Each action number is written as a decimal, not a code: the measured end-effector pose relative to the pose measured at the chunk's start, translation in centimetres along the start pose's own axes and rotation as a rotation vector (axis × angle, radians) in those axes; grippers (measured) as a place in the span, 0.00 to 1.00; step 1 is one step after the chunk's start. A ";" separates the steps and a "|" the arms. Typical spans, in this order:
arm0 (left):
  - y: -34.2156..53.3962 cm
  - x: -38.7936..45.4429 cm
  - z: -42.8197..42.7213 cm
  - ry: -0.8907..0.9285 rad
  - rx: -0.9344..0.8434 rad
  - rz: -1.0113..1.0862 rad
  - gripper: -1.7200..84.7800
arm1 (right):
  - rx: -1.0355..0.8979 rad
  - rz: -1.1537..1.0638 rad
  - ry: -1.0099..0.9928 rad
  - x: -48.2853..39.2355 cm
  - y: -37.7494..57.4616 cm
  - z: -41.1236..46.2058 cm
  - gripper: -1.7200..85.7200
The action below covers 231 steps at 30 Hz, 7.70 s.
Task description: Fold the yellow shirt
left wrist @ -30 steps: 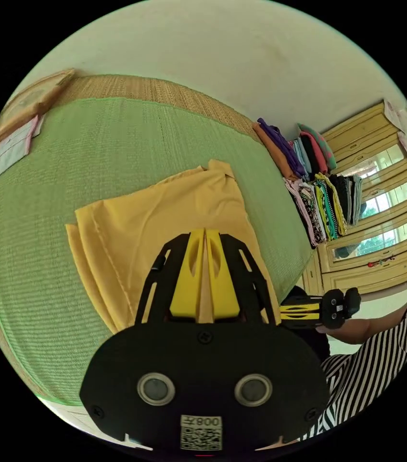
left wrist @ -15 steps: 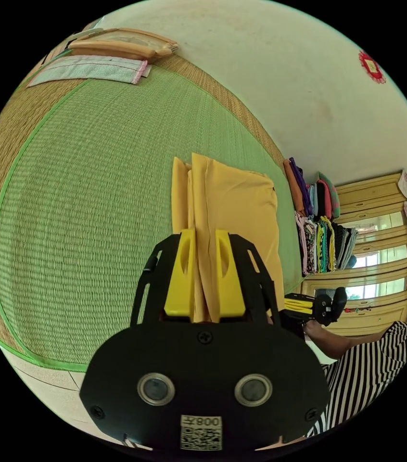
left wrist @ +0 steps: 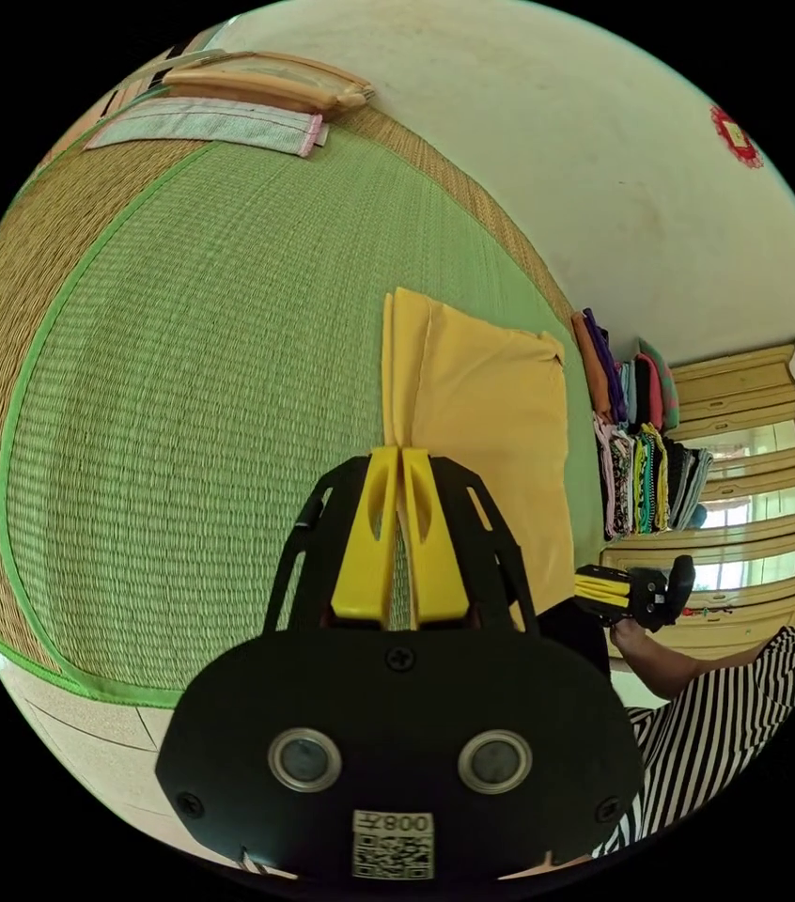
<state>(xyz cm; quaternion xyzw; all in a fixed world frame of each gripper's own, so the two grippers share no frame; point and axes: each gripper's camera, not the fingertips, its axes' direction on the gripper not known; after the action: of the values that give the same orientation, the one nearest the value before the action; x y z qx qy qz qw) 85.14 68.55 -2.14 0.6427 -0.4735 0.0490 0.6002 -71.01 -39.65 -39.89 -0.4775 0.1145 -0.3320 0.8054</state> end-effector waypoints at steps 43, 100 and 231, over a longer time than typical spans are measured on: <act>19.2 -0.2 -10.1 0.143 0.064 0.016 0.09 | 0.170 0.298 -0.365 8.3 8.7 2.8 0.06; 27.6 -1.3 -0.6 0.618 -0.078 -0.234 0.05 | 0.250 0.445 -0.953 11.6 14.6 16.9 0.14; 27.8 -3.0 1.4 0.691 0.006 -0.404 0.04 | 0.375 0.657 -1.186 16.1 28.3 25.1 0.03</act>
<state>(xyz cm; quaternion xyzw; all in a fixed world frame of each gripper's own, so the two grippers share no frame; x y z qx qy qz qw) 64.25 73.78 15.71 0.6705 -0.1078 0.1445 0.7197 -34.31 -23.46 -48.70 -0.3719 -0.2649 0.2310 0.8592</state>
